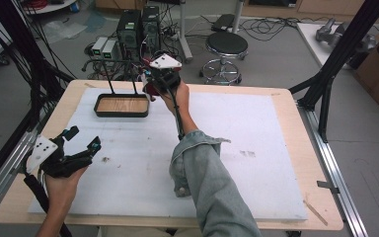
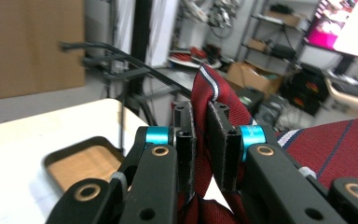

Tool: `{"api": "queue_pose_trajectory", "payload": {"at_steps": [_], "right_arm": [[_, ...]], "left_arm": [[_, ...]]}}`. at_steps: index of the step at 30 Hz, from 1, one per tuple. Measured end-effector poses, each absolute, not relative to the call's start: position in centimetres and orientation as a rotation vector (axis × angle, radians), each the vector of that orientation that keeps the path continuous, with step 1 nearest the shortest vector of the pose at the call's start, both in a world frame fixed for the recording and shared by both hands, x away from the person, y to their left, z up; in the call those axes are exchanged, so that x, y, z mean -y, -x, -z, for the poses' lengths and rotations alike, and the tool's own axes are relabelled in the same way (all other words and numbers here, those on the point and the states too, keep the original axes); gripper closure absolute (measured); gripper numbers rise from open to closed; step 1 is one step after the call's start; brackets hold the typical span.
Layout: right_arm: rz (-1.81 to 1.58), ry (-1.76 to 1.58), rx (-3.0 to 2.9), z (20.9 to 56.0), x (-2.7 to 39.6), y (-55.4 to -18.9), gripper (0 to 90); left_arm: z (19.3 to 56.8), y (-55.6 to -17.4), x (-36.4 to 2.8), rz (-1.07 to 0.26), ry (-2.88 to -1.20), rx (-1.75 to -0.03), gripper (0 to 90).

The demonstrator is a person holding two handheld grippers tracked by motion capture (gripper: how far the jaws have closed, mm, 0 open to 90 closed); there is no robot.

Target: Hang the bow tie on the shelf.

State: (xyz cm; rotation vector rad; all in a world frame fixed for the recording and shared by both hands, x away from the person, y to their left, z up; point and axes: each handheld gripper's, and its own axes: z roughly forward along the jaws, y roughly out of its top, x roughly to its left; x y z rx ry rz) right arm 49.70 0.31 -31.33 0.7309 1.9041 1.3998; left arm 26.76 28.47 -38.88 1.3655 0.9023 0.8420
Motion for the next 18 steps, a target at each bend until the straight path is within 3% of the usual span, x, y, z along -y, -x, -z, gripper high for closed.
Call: {"api": "queue_pose_trajectory", "payload": {"at_steps": [18], "right_arm": [[-1.319, -0.83, -1.933, 34.5, -1.7, -51.8, 78.5]], "left_arm": [[39.3, -26.7, -27.8, -0.827, -1.395, -0.889, 16.7]]}}
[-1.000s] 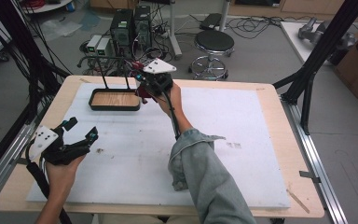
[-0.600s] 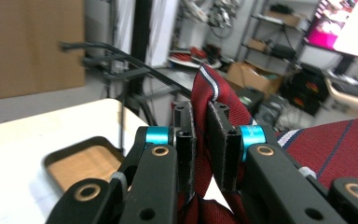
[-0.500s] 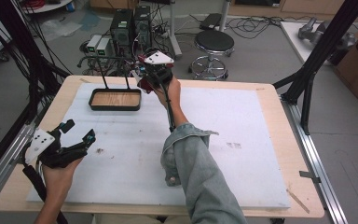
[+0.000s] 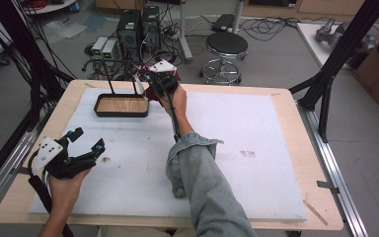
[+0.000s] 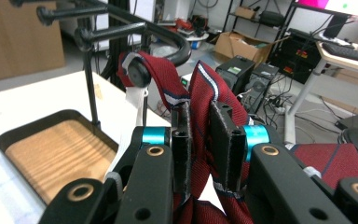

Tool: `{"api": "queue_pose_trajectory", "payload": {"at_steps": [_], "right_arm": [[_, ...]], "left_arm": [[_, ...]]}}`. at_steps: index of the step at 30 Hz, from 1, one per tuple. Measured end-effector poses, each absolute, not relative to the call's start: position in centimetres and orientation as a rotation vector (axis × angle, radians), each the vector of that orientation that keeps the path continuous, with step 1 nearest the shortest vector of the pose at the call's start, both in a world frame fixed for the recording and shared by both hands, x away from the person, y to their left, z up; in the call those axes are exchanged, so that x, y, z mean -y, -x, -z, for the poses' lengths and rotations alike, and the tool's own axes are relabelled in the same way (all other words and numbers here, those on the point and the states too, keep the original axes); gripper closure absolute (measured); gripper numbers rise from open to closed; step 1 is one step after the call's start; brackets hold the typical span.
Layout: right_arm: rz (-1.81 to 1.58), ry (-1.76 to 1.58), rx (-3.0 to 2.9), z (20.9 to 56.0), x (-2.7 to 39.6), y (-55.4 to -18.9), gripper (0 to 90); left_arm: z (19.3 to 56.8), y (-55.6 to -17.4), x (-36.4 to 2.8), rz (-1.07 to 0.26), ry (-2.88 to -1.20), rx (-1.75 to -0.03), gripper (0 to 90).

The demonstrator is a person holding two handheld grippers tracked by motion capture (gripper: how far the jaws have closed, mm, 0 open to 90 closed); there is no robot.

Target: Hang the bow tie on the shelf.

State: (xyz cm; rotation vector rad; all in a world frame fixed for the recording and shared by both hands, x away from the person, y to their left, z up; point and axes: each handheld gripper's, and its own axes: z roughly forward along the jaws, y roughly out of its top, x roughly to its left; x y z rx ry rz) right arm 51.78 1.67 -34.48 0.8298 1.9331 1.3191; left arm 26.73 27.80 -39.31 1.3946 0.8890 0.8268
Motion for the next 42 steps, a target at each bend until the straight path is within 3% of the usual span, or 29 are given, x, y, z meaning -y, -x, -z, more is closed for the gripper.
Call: {"api": "queue_pose_trajectory", "payload": {"at_steps": [12, 17, 25, 30, 42], "right_arm": [[-1.311, -0.874, -1.923, 34.7, -2.5, -52.6, 77.5], [-1.286, -0.87, -1.945, 34.7, -2.6, -52.5, 69.2], [-1.329, -0.901, -1.933, 34.0, -1.1, -51.9, 64.0], [-1.358, -0.943, -1.881, 32.6, 1.8, -51.3, 52.3], [-1.414, -1.11, -1.695, 31.3, 13.1, -47.7, 29.8]], "left_arm": [[39.3, -26.2, -28.1, -0.832, -1.395, -0.893, 16.7], [39.4, -26.2, -27.9, -0.827, -1.396, -0.89, 16.7], [39.5, -26.5, -27.5, -0.819, -1.406, -0.881, 16.7], [39.6, -27.1, -27.0, -0.809, -1.409, -0.877, 16.7], [40.5, -27.7, -25.5, -0.776, -1.458, -0.87, 16.6]]}}
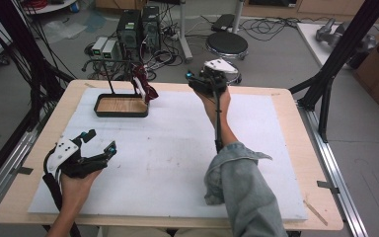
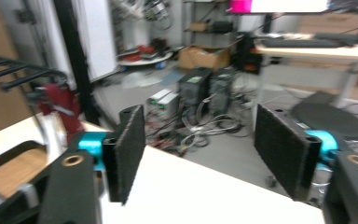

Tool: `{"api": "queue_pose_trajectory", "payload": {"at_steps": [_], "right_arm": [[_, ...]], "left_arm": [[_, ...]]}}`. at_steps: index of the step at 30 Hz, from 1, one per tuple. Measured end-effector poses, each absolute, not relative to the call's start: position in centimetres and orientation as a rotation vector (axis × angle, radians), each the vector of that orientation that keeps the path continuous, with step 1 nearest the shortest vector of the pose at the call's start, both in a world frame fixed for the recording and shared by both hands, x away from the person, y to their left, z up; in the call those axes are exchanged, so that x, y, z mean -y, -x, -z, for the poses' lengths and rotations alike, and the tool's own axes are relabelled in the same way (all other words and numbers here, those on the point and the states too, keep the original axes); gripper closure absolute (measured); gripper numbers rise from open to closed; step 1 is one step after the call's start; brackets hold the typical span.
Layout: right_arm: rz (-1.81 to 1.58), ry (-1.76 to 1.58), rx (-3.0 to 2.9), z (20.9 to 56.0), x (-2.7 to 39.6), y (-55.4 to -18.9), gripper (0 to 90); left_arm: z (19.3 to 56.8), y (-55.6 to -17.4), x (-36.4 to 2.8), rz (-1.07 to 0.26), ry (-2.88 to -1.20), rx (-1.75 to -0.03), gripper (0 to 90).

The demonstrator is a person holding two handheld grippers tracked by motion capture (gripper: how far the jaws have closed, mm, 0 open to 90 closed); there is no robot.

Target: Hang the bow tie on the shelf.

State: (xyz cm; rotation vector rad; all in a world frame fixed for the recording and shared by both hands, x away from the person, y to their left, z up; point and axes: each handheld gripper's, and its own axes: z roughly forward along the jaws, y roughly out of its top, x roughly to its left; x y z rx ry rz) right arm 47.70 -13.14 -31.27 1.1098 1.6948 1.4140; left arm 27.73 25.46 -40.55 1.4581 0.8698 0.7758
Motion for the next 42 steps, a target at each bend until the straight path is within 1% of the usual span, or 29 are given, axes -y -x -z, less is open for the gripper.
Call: {"api": "queue_pose_trajectory", "payload": {"at_steps": [1, 3, 8, 13, 17, 22, 26, 33, 38, 42], "right_arm": [[-1.424, -1.125, -1.682, 31.4, 14.0, -47.2, 29.6], [-1.433, -1.143, -1.667, 31.4, 15.7, -46.1, 25.4], [-1.471, -1.177, -1.606, 31.8, 19.5, -43.0, 24.8], [-1.427, -1.178, -1.581, 32.5, 22.2, -39.5, 24.1], [-1.406, -1.171, -1.562, 33.8, 23.8, -36.5, 24.1], [-1.408, -1.225, -1.533, 36.3, 25.7, -33.3, 24.0], [-1.364, -1.25, -1.514, 38.7, 26.8, -31.0, 24.0], [-1.319, -1.31, -1.515, 42.2, 27.9, -28.7, 24.0], [-1.296, -1.334, -1.515, 43.6, 28.0, -27.4, 23.8], [-1.276, -1.334, -1.535, 44.1, 27.8, -27.0, 23.7]], "left_arm": [[40.6, -27.7, -25.4, -0.78, -1.46, -0.868, 16.6], [40.6, -27.6, -25.4, -0.78, -1.458, -0.87, 16.6], [40.7, -27.8, -25.5, -0.777, -1.456, -0.877, 16.6], [40.8, -28.0, -25.5, -0.77, -1.452, -0.893, 16.6], [40.9, -28.1, -25.5, -0.766, -1.453, -0.903, 16.6], [41.0, -28.3, -25.5, -0.769, -1.457, -0.912, 16.6], [41.1, -28.4, -25.6, -0.77, -1.456, -0.919, 16.6], [41.2, -28.3, -25.8, -0.779, -1.452, -0.93, 16.6], [41.3, -28.3, -25.8, -0.78, -1.457, -0.933, 16.6], [41.4, -28.4, -25.8, -0.777, -1.465, -0.934, 16.6]]}}
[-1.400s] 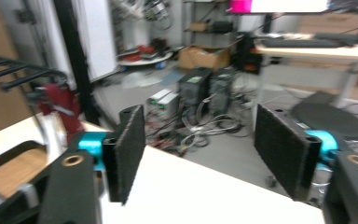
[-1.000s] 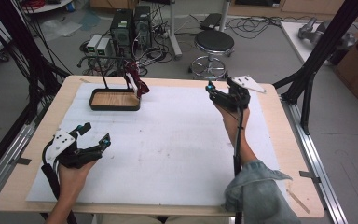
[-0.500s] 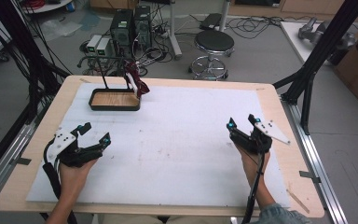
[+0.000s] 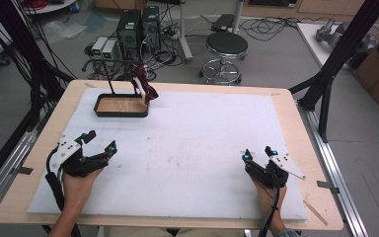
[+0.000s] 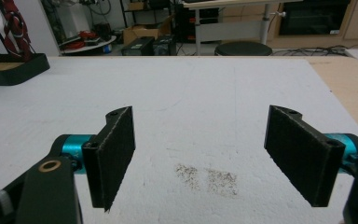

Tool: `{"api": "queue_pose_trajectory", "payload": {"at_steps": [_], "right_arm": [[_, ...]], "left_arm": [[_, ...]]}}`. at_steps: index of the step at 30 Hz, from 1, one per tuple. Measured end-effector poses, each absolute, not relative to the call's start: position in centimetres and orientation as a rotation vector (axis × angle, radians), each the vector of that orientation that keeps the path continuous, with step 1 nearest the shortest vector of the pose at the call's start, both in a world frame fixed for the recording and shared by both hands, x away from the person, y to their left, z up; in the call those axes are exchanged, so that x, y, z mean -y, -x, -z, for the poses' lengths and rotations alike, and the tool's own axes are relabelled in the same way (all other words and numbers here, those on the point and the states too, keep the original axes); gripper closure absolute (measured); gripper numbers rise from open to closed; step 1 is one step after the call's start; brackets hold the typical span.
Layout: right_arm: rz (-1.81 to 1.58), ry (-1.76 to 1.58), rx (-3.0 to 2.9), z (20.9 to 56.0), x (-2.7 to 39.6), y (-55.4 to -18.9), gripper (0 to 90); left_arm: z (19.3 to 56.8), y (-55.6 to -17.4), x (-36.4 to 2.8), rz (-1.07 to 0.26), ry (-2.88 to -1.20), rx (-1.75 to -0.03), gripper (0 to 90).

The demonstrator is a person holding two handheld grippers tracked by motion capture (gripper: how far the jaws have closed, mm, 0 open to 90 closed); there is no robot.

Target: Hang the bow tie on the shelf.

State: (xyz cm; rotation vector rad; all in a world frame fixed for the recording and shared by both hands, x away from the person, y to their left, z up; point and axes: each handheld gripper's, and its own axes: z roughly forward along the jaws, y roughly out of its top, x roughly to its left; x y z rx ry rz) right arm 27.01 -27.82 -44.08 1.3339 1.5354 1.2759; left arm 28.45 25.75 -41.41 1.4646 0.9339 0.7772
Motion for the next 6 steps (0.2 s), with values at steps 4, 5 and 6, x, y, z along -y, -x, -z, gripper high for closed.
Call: {"api": "queue_pose_trajectory", "payload": {"at_steps": [4, 5, 6], "right_arm": [[-1.272, -1.327, -1.545, 44.11, 27.59, -26.94, 23.4], [-1.269, -1.323, -1.549, 44.13, 27.61, -26.98, 23.3], [-1.27, -1.323, -1.549, 44.13, 27.61, -27.01, 23.1]], "left_arm": [[41.37, -28.45, -25.88, -0.786, -1.47, -0.936, 16.6], [41.38, -28.45, -25.94, -0.786, -1.475, -0.941, 16.6], [41.38, -28.45, -25.94, -0.786, -1.475, -0.941, 16.6]]}}
